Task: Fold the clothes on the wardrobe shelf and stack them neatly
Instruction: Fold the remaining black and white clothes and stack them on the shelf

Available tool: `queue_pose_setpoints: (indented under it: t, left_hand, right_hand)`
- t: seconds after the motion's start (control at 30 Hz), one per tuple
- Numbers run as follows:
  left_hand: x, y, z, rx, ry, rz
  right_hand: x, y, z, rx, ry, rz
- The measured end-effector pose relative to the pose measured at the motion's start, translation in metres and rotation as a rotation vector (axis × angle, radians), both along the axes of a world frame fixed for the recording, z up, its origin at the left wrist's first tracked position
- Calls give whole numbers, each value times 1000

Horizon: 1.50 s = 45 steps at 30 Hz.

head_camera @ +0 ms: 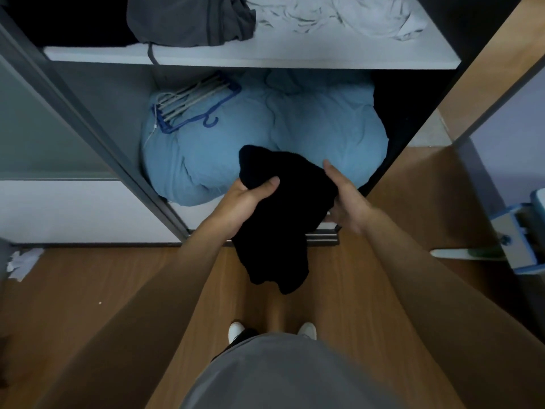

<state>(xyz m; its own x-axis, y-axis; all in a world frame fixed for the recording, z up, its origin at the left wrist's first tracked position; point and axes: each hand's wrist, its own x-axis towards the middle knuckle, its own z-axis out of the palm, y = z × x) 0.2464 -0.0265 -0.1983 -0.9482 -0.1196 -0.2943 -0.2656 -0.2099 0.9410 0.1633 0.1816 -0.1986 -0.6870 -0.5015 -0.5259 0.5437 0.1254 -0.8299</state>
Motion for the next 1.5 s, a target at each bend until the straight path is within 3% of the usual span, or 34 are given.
queue_pose_setpoints:
  t: [0.13,0.3,0.43,0.57,0.67,0.83,0.97,1.13,1.23,1.33,1.5]
  left_hand:
    - [-7,-2,0,-14,-36,90]
    - [-6,-13,-1,3,-113,25]
    - [-11,-13,14,130,-152,-15]
    - [-19,-11,29,191,-313,-76]
    - [-22,-12,32,199,-432,-68]
    - [-22,-24,31,133,-346,19]
    - [-3,-33,17,199,-251,-48]
    - [29,-28,-15,247,-167,-213]
    - [22,-20,-15,137,-118,-62]
    - [10,-21,-2,133,-159,107]
    - [-7,-28,22,229,-250,198]
  right_hand:
    - [17,7,-28,-50,49,-27]
    - [7,10,6,-69,206,-165]
    - [5,11,24,-277,150,-207]
    - [33,0,-2,-83,190,21]
    - [39,-20,-13,-22,226,21]
    - [37,-43,-13,-5,235,-97]
    - [33,-49,-6,-42,55,-227]
    - [19,-52,12,60,-129,-298]
    - [13,-49,16,-33,-178,-304]
    - [17,-41,14,-244,-131,-259]
    - [44,-40,-1,-56,49,-115]
